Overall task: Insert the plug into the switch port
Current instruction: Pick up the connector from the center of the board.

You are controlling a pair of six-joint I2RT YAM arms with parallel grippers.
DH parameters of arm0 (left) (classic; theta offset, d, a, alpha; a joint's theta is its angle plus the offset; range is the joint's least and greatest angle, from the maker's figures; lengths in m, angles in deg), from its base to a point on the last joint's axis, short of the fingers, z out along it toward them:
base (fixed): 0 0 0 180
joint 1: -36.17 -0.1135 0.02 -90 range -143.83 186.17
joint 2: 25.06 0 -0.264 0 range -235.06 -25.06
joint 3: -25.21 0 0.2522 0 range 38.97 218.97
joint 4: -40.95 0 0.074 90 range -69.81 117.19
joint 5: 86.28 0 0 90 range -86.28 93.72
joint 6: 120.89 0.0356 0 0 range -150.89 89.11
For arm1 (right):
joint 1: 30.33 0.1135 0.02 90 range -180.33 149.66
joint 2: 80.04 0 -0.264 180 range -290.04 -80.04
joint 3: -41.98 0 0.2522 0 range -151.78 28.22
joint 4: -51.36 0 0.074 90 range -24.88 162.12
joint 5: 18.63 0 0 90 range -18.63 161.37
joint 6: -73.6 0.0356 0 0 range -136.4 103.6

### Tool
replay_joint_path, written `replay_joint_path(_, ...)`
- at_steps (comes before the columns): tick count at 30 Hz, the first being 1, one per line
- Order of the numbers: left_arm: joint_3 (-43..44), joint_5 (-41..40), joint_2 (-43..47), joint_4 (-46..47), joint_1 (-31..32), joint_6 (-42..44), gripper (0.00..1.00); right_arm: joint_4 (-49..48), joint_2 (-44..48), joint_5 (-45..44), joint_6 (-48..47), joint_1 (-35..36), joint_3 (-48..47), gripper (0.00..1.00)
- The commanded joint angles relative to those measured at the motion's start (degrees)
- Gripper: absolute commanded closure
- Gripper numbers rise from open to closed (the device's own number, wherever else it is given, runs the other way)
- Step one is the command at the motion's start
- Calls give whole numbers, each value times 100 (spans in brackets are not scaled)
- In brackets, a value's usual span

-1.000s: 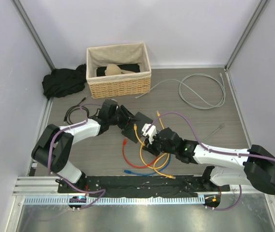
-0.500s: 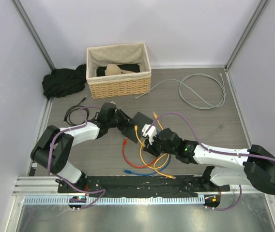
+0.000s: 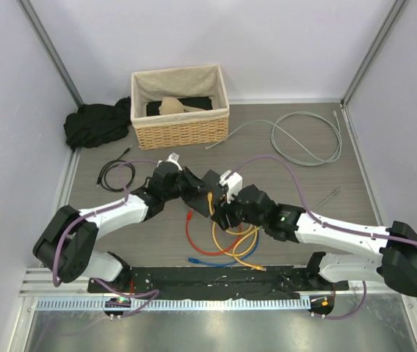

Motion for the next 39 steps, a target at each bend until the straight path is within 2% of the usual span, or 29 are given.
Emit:
replay_joint_path(1, -128, -810, 318, 195, 416, 199, 97, 166, 230, -834, 1339, 14, -703, 38)
replay_joint_path(2, -129, -916, 336, 178, 487, 199, 97, 175, 221, -975, 1733, 14, -738, 38)
replay_joint_path(5, -111, -1268, 398, 90, 733, 164, 97, 342, 107, -1371, 2087, 23, -940, 39)
replay_joint_path(12, 3, -1813, 503, -77, 1041, 111, 96, 580, -227, -1468, 2729, 14, -1038, 47)
replay_joint_path(30, 12, -2130, 600, -209, 1191, 32, 96, 141, -579, -1081, 2792, 14, -748, 60)
replay_joint_path(37, 30, -2112, 600, -200, 1217, 32, 96, 17, -658, -1143, 2686, 14, -747, 71)
replay_joint_path(38, 38, -2112, 600, -200, 1217, 41, 96, 0, -658, -1143, 2634, 14, -748, 73)
replay_joint_path(39, 47, -2103, 583, -209, 1234, 49, 96, -9, -658, -1169, 2590, 14, -739, 80)
